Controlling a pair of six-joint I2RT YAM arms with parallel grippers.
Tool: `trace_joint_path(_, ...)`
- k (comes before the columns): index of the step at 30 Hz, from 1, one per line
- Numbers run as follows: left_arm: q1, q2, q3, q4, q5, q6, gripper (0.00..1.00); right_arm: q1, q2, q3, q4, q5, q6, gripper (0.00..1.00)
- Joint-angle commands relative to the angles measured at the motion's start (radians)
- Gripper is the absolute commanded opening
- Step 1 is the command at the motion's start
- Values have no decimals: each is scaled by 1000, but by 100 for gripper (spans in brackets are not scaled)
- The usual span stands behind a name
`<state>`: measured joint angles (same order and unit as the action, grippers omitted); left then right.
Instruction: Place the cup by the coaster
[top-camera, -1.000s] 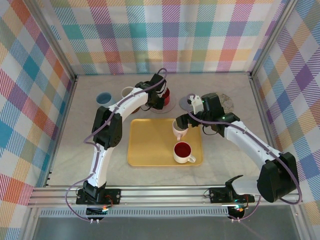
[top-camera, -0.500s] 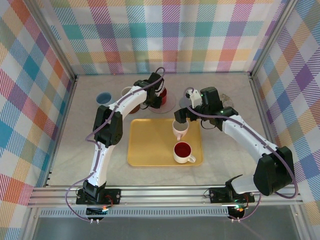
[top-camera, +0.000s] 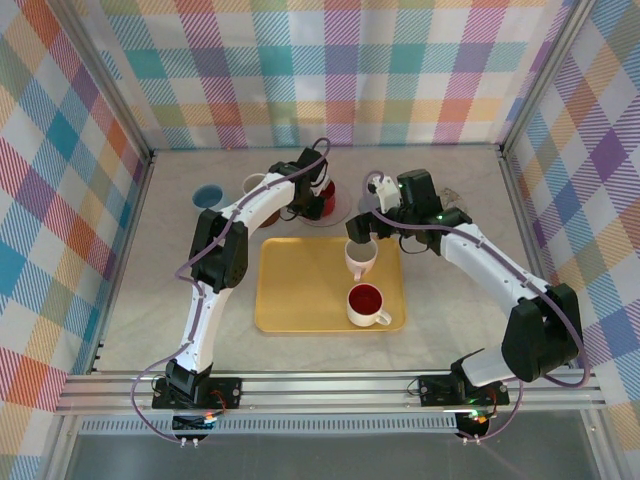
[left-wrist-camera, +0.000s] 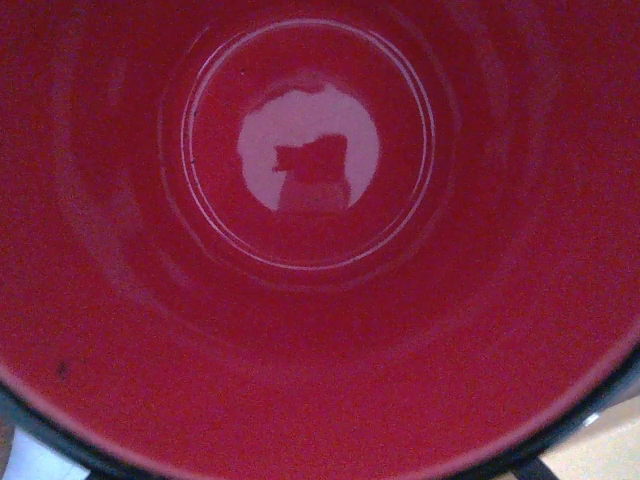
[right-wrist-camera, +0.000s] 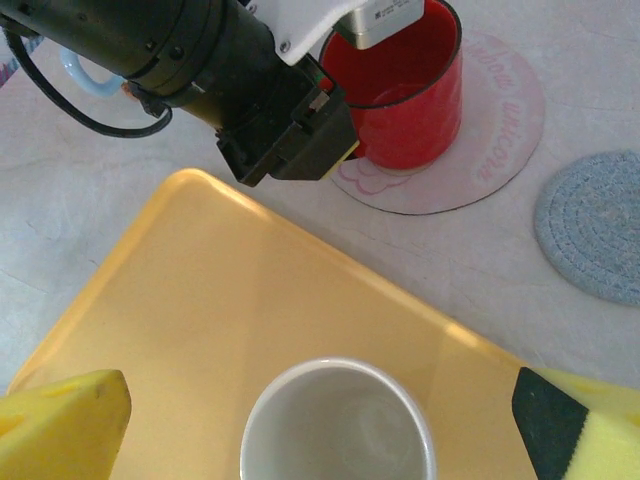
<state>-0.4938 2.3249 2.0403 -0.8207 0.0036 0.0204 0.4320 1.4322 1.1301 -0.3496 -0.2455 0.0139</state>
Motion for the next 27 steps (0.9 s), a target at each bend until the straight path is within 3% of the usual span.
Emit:
trace_joint_path(1,6,-1,44,-3,18,18,20,-6,18,48,-21,-26,-19,99)
trace_joint_path(14,6,-14,52,-10,-33,33,30,-7,30,68,-55,-14,-16,99)
trace_joint_path(19,6,-21,64,-22,-40,25,58,-7,30,81,-61,-45,-21,99)
trace_joint_path(27,7,-80,108,-34,-35,51,90,-7,33,151,-155,-51,-26,99)
